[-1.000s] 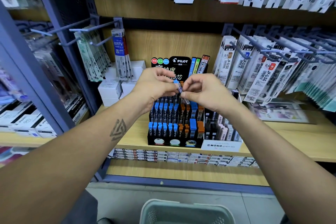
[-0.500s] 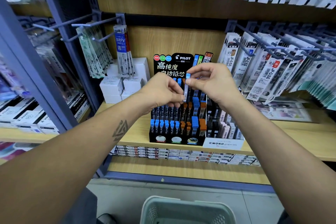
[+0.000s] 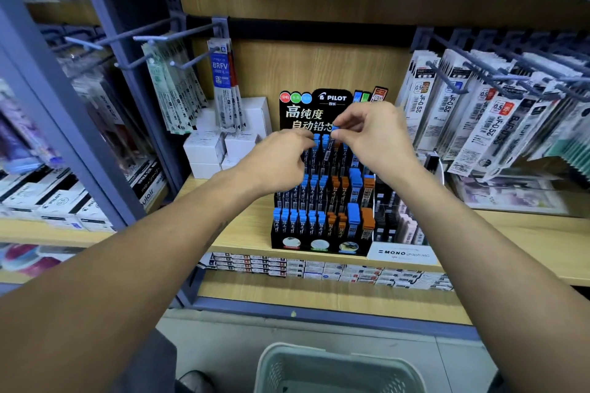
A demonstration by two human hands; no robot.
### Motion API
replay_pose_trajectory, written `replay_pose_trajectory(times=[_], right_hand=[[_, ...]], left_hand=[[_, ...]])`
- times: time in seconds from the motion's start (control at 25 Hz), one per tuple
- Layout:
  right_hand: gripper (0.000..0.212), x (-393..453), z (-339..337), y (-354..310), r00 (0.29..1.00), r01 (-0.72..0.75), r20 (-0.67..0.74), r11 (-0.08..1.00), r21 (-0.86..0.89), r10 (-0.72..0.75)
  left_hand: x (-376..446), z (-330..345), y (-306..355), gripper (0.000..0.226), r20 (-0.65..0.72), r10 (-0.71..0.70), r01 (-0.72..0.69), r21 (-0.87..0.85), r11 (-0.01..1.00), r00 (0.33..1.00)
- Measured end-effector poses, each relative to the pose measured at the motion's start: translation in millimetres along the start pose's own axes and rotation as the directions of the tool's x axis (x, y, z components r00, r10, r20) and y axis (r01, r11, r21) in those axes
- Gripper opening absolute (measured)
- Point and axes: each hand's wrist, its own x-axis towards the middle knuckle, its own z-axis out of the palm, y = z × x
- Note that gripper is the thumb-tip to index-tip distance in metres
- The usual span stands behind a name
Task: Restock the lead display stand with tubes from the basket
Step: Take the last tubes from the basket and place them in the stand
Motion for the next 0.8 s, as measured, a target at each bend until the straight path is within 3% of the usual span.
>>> replay_pose_trajectory(times=[0.24, 0.44, 0.52, 0.64, 0.8], right_hand=[[0.005, -2.2, 17.7, 8.4, 0.991, 0.125, 0.072, 0.977, -0.172, -0.114], [0.014, -6.2, 26.0, 12.9, 0.931, 0.365, 0.174, 0.822, -0.437, -0.322], [0.018, -4.3, 23.8, 13.2, 0.936, 0.352, 0.170, 0.819, -0.453, -0.309], [0.026, -2.6, 10.7, 12.4, 0.969, 0.249, 0.096, 0.898, -0.363, -0.230], [0.023, -9.1, -21.1, 24.4, 0.991, 0.130, 0.003, 0.949, -0.287, -0.135]], left_hand=[[0.4, -0.6, 0.7, 0.055, 0.043, -0.004, 0.002, 0.041, 0.999, 0.999], [1.5, 0.7, -0.4, 0.058, 0.025, 0.001, -0.002, 0.018, 1.000, 1.000], [2.4, 2.4, -3.0, 0.059, 0.019, 0.001, -0.001, 0.020, 1.000, 1.000], [4.6, 4.0, -5.7, 0.062, -0.008, -0.008, 0.008, 0.024, 1.000, 1.000], [3.0, 2.2, -5.1, 0.060, -0.054, -0.002, 0.003, 0.007, 1.000, 0.999]])
